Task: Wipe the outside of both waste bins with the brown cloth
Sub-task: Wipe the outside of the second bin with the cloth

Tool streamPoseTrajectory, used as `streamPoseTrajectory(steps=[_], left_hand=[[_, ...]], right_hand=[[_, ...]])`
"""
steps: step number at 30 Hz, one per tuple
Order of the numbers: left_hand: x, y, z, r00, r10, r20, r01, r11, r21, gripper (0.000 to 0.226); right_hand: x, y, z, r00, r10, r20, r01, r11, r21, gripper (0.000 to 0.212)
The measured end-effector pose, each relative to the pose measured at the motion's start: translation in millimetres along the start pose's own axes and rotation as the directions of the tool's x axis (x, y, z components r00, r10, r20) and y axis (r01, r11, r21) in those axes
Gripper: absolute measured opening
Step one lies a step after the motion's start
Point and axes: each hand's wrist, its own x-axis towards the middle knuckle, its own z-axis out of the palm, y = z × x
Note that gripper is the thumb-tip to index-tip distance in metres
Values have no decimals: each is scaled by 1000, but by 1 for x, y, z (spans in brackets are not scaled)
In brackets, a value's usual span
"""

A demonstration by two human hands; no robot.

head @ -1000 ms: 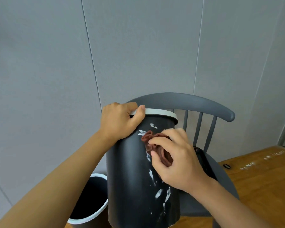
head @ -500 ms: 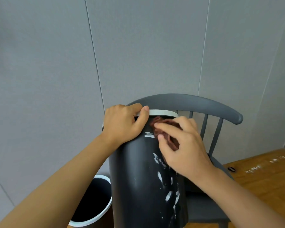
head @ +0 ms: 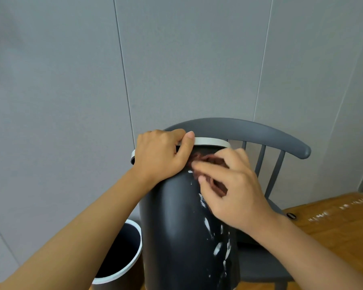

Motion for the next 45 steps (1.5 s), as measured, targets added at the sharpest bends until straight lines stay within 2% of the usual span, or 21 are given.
streamPoseTrajectory(steps=[3,6,8,12,13,17,18,22,23,26,28,32,33,38,40,43,45], left_hand=[[-1,-5,-3,1000,4,-15,-4,1000,-3,51],[-1,-2,-4,1000,12,-14,-12,1000,-7,50],[-1,-1,-3,1000,11,-16,-11,1000,-5,49],[-1,-4,-3,1000,14,-20,-14,1000,-6,49],[0,-4,-3,1000,17,-22,-17,1000,-4,49],[1,1,1,1000,16,-13,-16,1000,-2,51],[1,1,2,1000,15,-13,-15,1000,0,51],[2,-1,2,1000,12,-22,-12,1000,-2,50],[2,-1,2,1000,11,-19,-11,1000,1,50],[2,0,2,1000,9,-16,-10,1000,-5,50],[2,-1,2,1000,2,-17,-2,1000,-7,50],[2,-6,2,1000,-3,-12,3,1000,-8,50],[2,-6,2,1000,-1,-12,1,1000,-8,50],[1,-7,2,1000,6,-19,-7,1000,-11,51],[1,-8,2,1000,-2,-17,2,1000,-11,50],[0,-10,2,1000,5,-18,-5,1000,-12,50],[1,-10,2,1000,0,-18,0,1000,-8,51]], right_hand=[[-2,-3,-8,984,-120,135,118,993,25,29],[18,4,-6,999,-26,34,26,1000,5,28],[20,5,-4,1000,4,22,-4,1000,11,29],[7,-1,-15,961,-136,242,122,990,75,25],[10,-1,-17,957,-140,255,125,989,74,25],[28,2,-9,996,-16,90,15,1000,21,25],[26,1,-9,996,-8,88,5,1000,25,24],[10,-5,-20,947,-80,310,62,996,68,22],[11,-5,-21,947,-85,309,67,995,69,22],[23,0,-13,992,-10,125,4,999,46,24],[23,3,-8,997,32,70,-35,998,49,25],[7,-2,-19,948,-71,310,48,996,81,25],[7,-3,-20,940,-87,329,63,995,82,25],[25,3,-7,990,1,139,-7,999,37,30],[19,2,-8,982,-32,186,23,999,49,31],[10,-2,-15,938,-105,330,83,993,79,30],[18,-1,-15,945,-98,313,82,995,63,30]])
